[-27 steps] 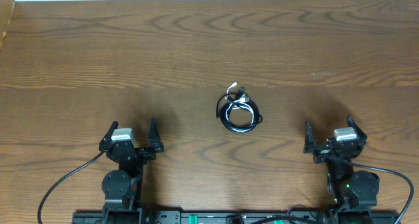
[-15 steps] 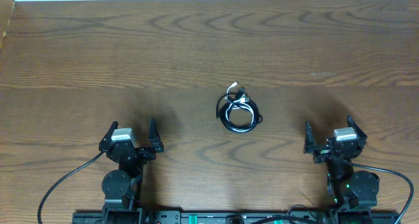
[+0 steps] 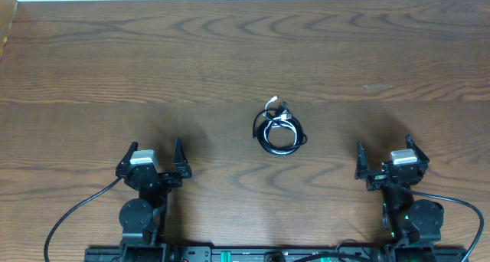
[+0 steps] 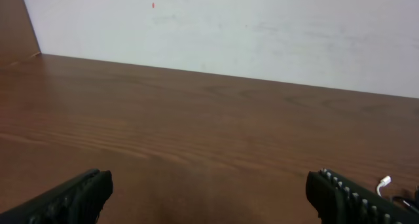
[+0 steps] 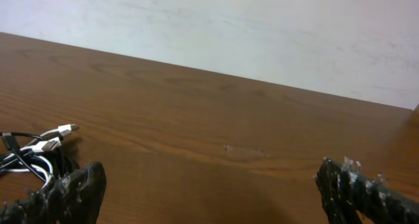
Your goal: Untangle cables
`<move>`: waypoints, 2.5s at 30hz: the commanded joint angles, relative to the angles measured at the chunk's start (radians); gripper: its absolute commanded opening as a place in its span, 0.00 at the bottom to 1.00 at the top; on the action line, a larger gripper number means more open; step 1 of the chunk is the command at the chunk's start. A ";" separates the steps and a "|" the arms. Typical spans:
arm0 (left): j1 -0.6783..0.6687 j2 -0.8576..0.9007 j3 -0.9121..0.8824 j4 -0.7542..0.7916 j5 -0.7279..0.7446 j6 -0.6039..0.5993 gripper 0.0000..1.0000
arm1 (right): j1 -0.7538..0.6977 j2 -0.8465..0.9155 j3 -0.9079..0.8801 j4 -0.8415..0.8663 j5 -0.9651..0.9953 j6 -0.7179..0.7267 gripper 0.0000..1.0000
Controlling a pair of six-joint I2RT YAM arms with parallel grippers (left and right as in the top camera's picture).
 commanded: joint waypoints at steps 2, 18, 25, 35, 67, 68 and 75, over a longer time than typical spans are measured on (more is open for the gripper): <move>0.004 0.002 -0.013 -0.048 -0.006 0.017 1.00 | 0.009 -0.002 -0.001 -0.005 0.002 0.000 0.99; 0.004 0.002 -0.013 -0.048 -0.013 0.016 1.00 | 0.009 -0.002 -0.001 0.011 0.028 0.000 0.99; 0.004 0.142 0.055 -0.052 -0.020 0.008 1.00 | 0.009 0.044 0.031 -0.001 0.096 0.084 0.99; 0.004 0.626 0.407 -0.197 -0.013 -0.007 1.00 | 0.009 0.529 0.359 -0.109 0.094 0.098 0.99; -0.194 1.200 1.109 -0.814 -0.004 -0.195 1.00 | 0.074 1.127 0.993 -0.667 -0.129 0.105 0.99; -0.223 1.229 1.109 -0.815 -0.006 -0.195 1.00 | 0.122 1.147 0.994 -0.676 -0.074 0.106 0.99; -0.291 1.342 1.105 -0.679 0.184 -0.195 1.00 | 0.304 1.170 0.994 -0.589 -0.056 0.106 0.99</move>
